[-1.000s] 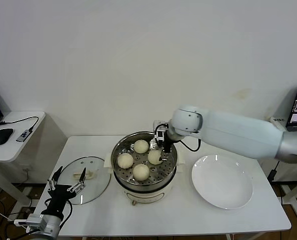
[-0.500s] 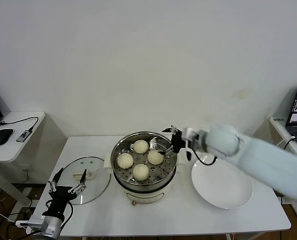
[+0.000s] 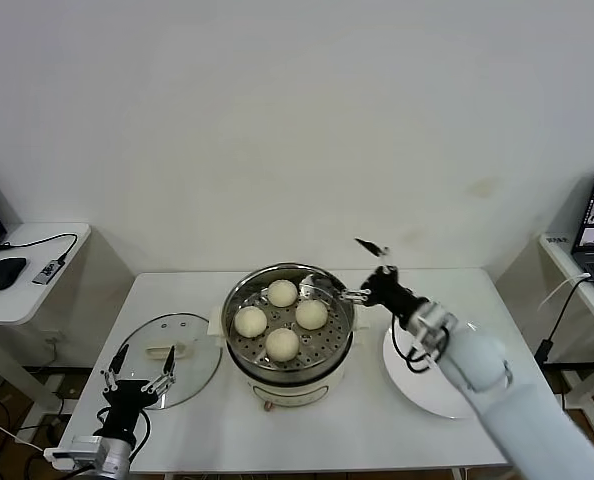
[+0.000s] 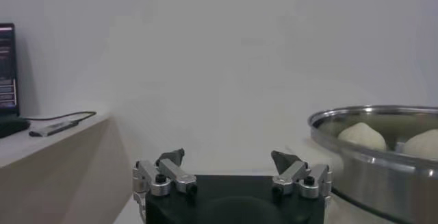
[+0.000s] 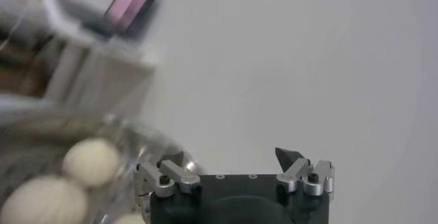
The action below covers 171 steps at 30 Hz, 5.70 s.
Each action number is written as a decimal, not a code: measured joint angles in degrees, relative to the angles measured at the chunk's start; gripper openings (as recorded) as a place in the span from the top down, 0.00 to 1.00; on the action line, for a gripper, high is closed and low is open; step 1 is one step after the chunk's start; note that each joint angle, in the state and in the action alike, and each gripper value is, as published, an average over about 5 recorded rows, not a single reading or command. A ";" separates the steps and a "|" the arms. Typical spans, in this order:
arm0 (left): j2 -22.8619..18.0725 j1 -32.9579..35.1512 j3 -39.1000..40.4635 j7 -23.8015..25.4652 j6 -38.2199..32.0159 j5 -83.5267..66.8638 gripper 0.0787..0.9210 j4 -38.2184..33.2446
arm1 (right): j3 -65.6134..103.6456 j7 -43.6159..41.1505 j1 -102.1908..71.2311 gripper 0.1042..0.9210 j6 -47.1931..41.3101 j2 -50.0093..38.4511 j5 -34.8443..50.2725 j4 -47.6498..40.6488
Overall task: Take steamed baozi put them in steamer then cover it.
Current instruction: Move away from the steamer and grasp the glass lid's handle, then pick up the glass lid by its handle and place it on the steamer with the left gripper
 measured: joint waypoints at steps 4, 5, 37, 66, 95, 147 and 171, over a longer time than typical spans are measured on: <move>-0.41 -0.21 -0.63 -1.55 -1.31 6.91 0.12 1.47 | 9.80 -0.30 -9.22 0.12 2.55 6.65 -3.62 1.82; -0.45 -0.12 -0.87 -2.00 -1.73 9.42 0.12 1.86 | 11.70 -0.21 -11.25 0.12 3.00 8.17 -4.43 2.26; 6.76 -10.31 0.78 -9.33 -7.27 80.30 0.12 24.20 | 40.79 17.55 -37.39 0.12 5.31 28.43 -11.62 6.64; 5.24 -26.69 5.48 -9.47 -7.49 85.80 0.12 39.56 | 42.48 20.65 -39.99 0.12 6.62 30.40 -13.93 6.42; 3.77 -30.84 5.65 -10.39 -10.39 83.81 0.71 46.34 | 39.18 20.80 -40.62 0.12 7.36 31.41 -16.21 5.38; 17.63 -20.60 14.03 8.73 20.45 73.00 0.93 -3.85 | 34.09 16.69 -41.45 0.12 8.60 29.21 -19.63 5.03; 4.89 -36.88 37.37 18.92 28.25 84.49 0.93 1.56 | 31.42 17.21 -39.29 0.12 7.50 31.51 -21.96 2.43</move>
